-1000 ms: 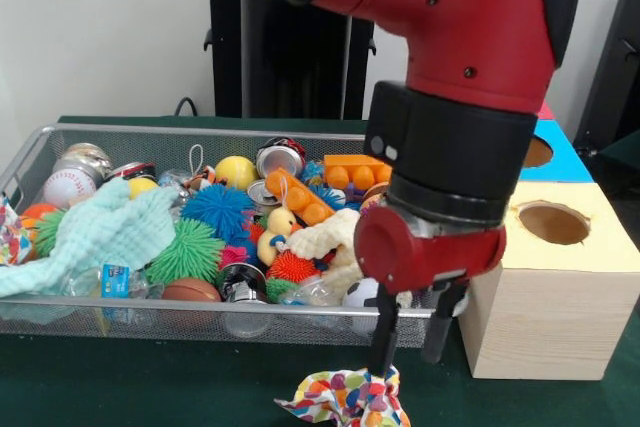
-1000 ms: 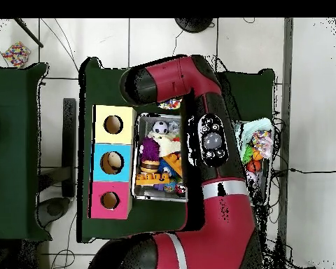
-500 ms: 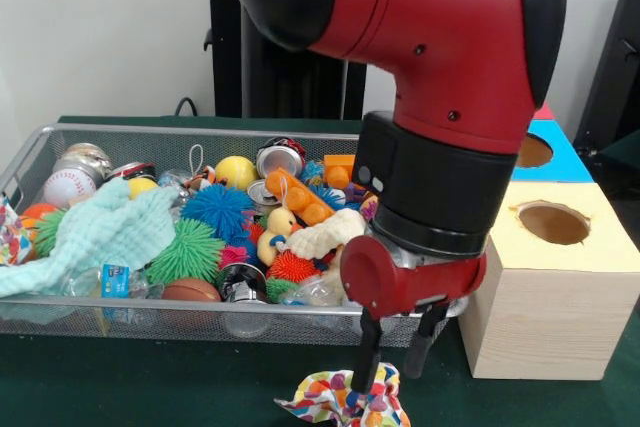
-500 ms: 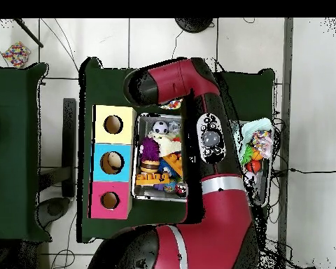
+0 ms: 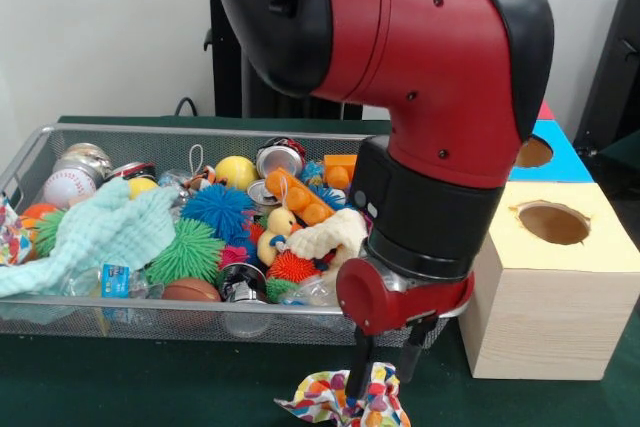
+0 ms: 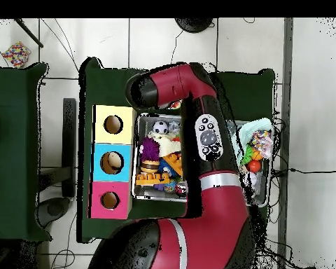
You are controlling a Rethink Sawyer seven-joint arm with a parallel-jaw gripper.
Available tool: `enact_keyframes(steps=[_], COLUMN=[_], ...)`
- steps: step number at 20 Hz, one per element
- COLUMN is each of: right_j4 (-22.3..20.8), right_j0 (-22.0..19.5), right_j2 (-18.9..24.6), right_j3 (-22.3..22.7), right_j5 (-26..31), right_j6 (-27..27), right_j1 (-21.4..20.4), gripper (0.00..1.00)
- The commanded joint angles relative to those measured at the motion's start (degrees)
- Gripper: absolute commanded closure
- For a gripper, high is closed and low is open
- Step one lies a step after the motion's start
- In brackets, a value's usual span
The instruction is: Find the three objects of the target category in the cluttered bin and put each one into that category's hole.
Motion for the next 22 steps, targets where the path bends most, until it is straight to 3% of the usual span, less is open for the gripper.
enact_keyframes(steps=[1,12,22], right_j4=[-3.6,-3.3,-2.4], right_j0=[0.6,0.6,-0.3], right_j2=[-0.6,-0.4,-0.7], right_j3=[-1.7,-3.8,-1.6], right_j5=[10.4,12.9,12.7], right_j6=[-17.1,-16.0,-15.5], right_j1=[3.1,6.3,5.5], gripper=[0.0,0.0,0.0])
